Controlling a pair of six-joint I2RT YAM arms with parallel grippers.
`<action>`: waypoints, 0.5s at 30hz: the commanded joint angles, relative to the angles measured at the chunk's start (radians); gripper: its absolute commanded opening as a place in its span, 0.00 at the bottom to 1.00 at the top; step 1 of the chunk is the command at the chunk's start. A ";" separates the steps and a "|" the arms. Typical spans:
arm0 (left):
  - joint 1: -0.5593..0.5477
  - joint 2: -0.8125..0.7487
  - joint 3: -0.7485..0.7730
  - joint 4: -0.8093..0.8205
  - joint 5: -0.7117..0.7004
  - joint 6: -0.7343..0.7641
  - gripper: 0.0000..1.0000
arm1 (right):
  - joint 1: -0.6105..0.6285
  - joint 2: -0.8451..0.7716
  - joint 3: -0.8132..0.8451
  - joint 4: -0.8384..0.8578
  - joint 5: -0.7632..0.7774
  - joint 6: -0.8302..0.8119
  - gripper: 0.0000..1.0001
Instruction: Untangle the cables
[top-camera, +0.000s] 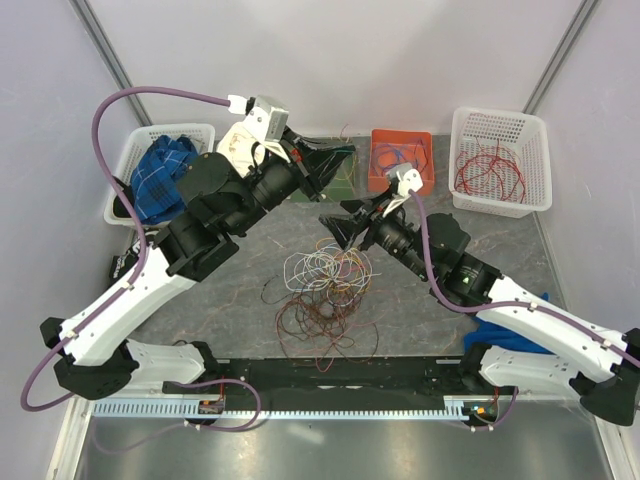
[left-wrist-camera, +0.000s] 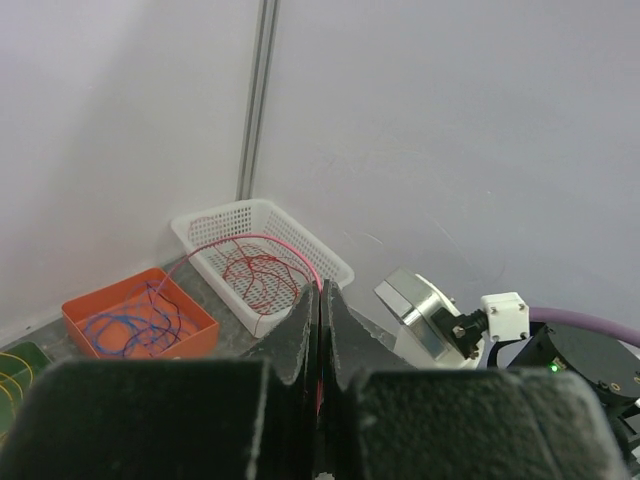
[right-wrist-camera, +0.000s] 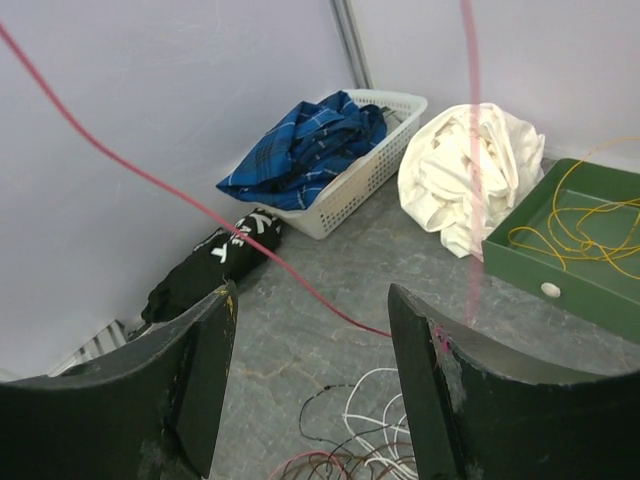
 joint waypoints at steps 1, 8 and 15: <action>0.003 -0.006 0.014 -0.002 0.026 -0.034 0.02 | 0.003 0.009 -0.012 0.113 0.092 -0.021 0.68; 0.003 -0.021 -0.001 -0.021 0.003 -0.025 0.02 | 0.003 -0.047 -0.037 0.078 0.189 -0.064 0.72; 0.003 -0.006 0.013 -0.021 0.063 -0.053 0.02 | 0.001 0.009 -0.007 0.041 0.201 -0.097 0.79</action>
